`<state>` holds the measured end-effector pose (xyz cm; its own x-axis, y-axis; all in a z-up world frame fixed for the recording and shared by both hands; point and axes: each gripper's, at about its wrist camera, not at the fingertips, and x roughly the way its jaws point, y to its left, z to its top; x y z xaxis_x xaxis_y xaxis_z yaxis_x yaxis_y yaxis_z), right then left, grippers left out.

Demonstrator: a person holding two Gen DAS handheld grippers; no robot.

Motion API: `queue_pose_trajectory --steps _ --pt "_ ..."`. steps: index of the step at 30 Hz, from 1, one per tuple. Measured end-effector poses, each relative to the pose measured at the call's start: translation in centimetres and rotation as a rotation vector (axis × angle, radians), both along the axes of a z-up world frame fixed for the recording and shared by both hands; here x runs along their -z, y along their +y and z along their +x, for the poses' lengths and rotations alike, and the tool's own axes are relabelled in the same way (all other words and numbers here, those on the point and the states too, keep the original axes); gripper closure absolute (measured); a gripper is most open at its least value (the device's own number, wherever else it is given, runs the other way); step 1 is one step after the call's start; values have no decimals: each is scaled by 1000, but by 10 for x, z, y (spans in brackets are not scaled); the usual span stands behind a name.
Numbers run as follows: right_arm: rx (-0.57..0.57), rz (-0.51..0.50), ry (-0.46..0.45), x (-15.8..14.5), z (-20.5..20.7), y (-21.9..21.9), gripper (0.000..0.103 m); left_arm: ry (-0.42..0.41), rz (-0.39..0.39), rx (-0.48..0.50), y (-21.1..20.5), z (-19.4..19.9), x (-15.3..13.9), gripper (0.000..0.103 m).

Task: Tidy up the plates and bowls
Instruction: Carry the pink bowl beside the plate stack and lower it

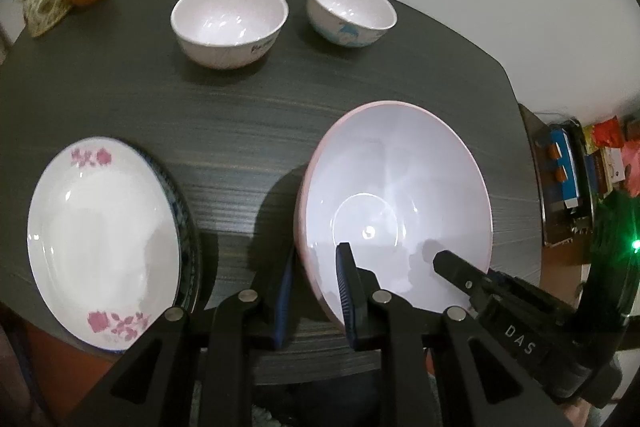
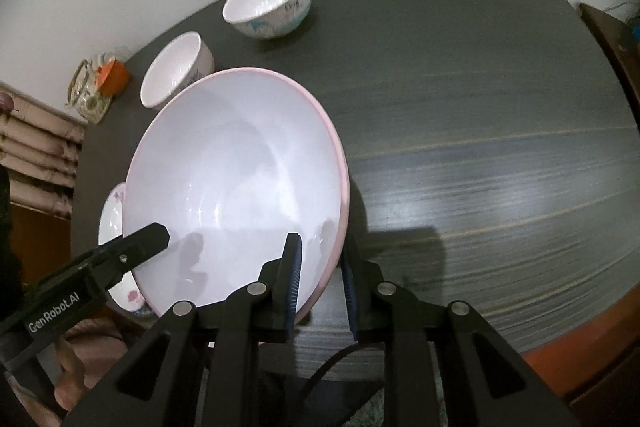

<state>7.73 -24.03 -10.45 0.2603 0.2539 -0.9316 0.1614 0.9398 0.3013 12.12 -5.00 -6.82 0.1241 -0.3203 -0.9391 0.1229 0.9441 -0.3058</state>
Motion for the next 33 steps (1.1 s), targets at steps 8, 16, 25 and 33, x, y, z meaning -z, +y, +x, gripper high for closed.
queue_pose_trajectory --steps 8,16,25,33 --pt "-15 6 29 13 -9 8 83 13 13 -14 11 -3 12 83" --pt "-23 4 40 18 -12 13 83 28 16 -27 16 -3 20 83" --pt "-24 9 52 22 -13 16 83 48 17 -37 17 -2 25 83" --pt "-34 17 59 27 -16 19 82 50 33 -37 14 -4 27 83"
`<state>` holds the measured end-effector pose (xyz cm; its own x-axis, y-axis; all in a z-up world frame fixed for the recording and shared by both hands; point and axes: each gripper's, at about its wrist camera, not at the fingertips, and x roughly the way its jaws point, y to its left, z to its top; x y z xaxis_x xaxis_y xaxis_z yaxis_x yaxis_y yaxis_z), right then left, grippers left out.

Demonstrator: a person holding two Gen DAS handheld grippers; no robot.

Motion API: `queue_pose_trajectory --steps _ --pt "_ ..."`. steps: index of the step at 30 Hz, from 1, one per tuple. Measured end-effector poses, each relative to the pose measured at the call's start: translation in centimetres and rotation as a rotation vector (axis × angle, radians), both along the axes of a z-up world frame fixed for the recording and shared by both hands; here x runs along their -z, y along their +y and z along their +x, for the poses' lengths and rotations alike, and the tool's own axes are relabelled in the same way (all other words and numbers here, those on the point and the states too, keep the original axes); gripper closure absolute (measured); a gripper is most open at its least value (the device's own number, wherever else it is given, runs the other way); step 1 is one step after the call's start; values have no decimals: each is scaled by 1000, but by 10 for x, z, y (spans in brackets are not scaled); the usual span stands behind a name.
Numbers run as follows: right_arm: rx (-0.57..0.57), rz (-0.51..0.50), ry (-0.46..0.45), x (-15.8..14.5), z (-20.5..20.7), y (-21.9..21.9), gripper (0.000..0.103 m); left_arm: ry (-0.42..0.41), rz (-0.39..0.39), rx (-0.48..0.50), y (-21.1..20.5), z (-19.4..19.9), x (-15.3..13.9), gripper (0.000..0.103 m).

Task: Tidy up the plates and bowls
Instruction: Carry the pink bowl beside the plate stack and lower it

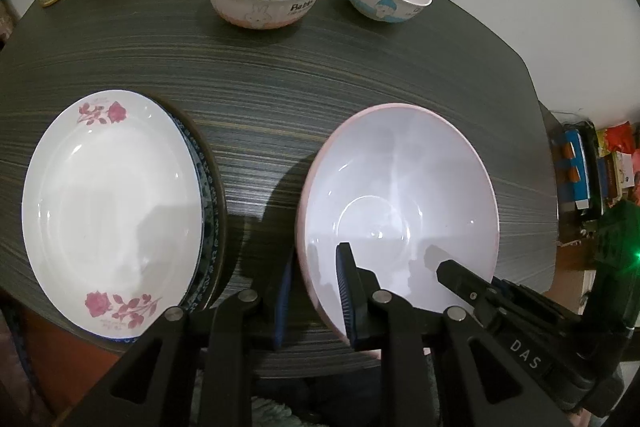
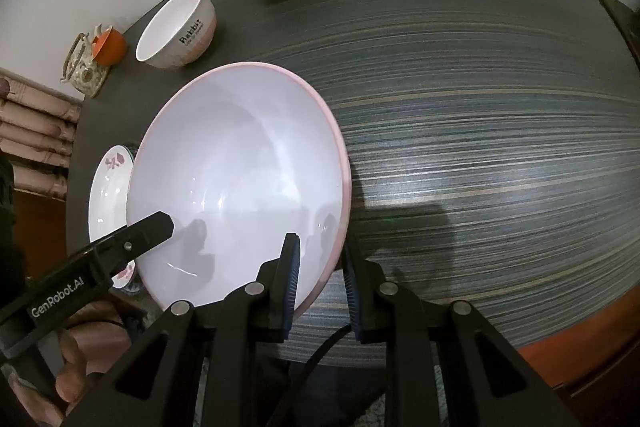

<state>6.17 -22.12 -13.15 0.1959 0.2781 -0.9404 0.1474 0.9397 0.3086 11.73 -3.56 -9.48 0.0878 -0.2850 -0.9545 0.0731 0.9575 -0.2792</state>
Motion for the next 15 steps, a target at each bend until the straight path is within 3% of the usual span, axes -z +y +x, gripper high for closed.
queue_pose_trajectory --steps 7,9,13,15 --pt "-13 5 7 1 -2 3 79 2 -7 -8 1 1 0 80" --pt "-7 18 3 0 -2 2 74 -1 -11 -5 2 3 -2 78" --pt "-3 -1 -12 -4 -2 2 62 -5 -2 -22 6 4 -5 61" --pt "-2 -11 -19 -7 -2 1 58 -11 -11 -26 8 5 -6 61"
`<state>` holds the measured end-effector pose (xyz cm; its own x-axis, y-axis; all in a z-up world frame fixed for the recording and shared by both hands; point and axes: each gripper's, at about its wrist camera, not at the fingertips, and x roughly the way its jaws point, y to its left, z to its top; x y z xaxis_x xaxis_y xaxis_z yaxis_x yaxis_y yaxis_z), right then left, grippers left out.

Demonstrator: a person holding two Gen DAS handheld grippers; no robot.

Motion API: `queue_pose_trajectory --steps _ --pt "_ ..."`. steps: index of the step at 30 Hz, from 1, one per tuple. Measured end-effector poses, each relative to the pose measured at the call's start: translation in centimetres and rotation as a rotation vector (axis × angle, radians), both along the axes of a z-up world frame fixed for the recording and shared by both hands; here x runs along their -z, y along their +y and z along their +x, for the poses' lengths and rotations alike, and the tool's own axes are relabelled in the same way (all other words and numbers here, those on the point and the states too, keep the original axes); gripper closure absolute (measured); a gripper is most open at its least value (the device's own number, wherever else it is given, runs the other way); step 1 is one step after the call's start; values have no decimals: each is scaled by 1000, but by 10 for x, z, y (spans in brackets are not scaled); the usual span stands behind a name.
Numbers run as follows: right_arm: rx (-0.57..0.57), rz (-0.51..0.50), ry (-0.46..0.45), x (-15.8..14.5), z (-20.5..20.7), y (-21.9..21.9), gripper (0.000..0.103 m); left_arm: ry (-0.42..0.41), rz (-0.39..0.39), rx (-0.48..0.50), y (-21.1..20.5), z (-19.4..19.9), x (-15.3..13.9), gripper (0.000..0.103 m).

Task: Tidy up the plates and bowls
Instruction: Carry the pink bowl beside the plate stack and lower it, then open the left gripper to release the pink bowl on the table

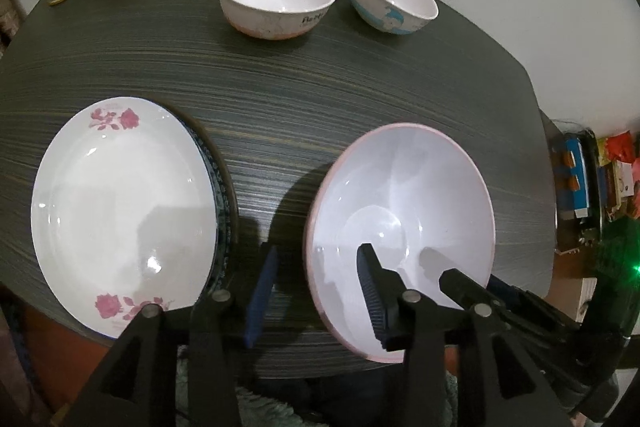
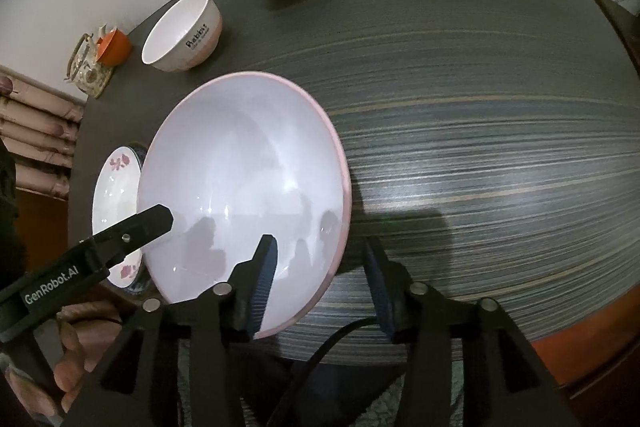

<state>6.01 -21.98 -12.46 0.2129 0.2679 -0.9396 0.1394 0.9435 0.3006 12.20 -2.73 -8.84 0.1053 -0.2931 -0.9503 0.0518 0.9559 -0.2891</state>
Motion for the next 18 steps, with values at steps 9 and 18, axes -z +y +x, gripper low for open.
queue_pose_trajectory --steps 9,18 --pt "36 -16 -42 -12 5 -11 49 -16 -12 -35 11 2 -8 55" --pt "21 -53 -115 -31 13 -11 48 -120 31 -46 18 4 -27 50"
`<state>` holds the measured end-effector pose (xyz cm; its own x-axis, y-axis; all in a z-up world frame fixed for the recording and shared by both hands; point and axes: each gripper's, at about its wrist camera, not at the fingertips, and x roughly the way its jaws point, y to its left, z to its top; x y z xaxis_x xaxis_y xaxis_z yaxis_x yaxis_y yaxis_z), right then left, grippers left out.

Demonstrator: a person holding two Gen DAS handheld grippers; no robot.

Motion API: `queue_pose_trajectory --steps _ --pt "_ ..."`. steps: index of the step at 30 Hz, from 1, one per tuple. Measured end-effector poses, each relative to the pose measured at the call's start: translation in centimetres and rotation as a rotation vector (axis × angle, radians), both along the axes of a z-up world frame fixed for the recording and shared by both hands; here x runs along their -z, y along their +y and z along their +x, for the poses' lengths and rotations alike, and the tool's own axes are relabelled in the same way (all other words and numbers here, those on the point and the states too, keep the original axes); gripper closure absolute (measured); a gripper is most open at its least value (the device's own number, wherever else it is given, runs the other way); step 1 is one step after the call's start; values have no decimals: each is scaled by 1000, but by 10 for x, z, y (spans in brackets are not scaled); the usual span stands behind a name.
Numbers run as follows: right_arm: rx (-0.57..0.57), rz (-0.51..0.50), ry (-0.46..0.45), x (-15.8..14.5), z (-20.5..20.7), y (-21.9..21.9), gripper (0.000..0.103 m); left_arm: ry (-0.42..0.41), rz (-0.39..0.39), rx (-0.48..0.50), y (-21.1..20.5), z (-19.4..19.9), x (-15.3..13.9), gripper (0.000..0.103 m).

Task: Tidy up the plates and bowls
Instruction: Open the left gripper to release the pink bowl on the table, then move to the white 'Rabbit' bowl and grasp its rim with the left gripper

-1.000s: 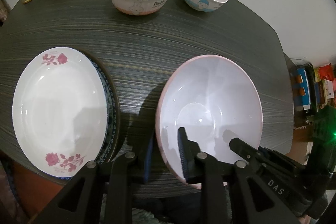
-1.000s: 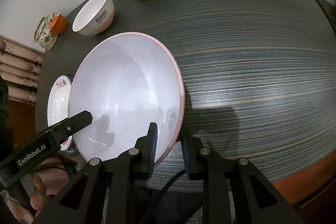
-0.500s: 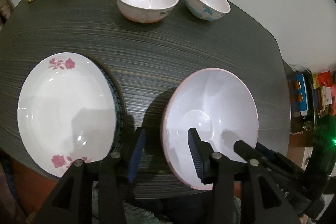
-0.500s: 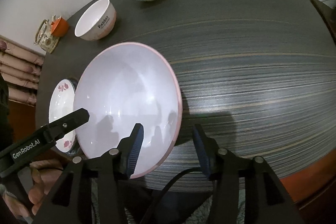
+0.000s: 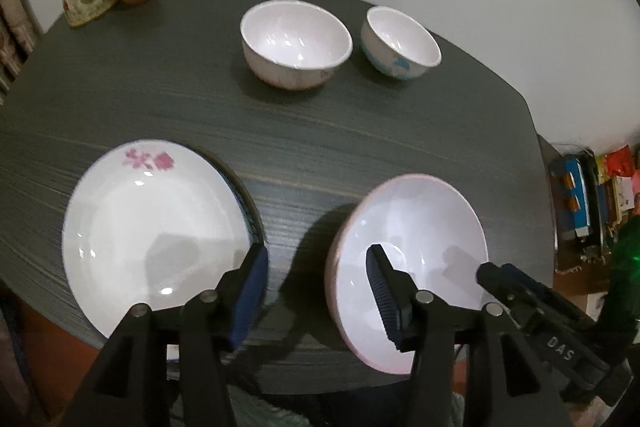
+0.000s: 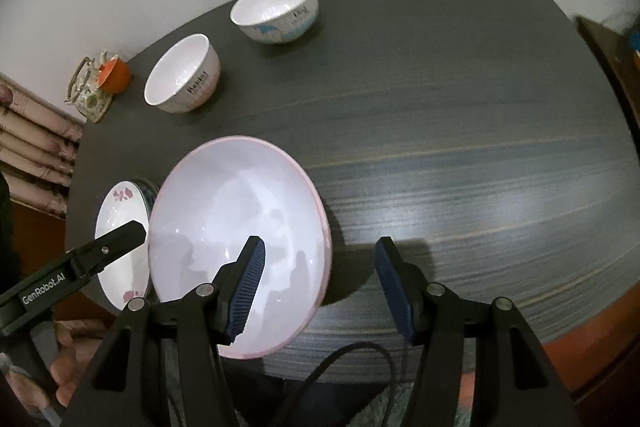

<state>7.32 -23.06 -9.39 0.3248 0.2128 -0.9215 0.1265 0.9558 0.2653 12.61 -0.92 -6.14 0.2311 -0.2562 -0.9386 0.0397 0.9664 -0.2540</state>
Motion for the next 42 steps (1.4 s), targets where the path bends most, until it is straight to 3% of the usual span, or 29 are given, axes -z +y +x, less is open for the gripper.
queue_pose_trajectory --steps 10,18,31,42 --pt "-49 -29 -75 -21 20 12 46 -114 146 -4 6 9 -16 48" --pt "-104 -36 -99 -26 32 27 45 -138 186 -21 13 20 -18 48" --pt "-163 -104 -139 -36 71 41 45 -109 219 -66 33 54 -1 48" --pt "-179 -104 -68 -21 123 42 45 -86 155 -148 60 100 6 48"
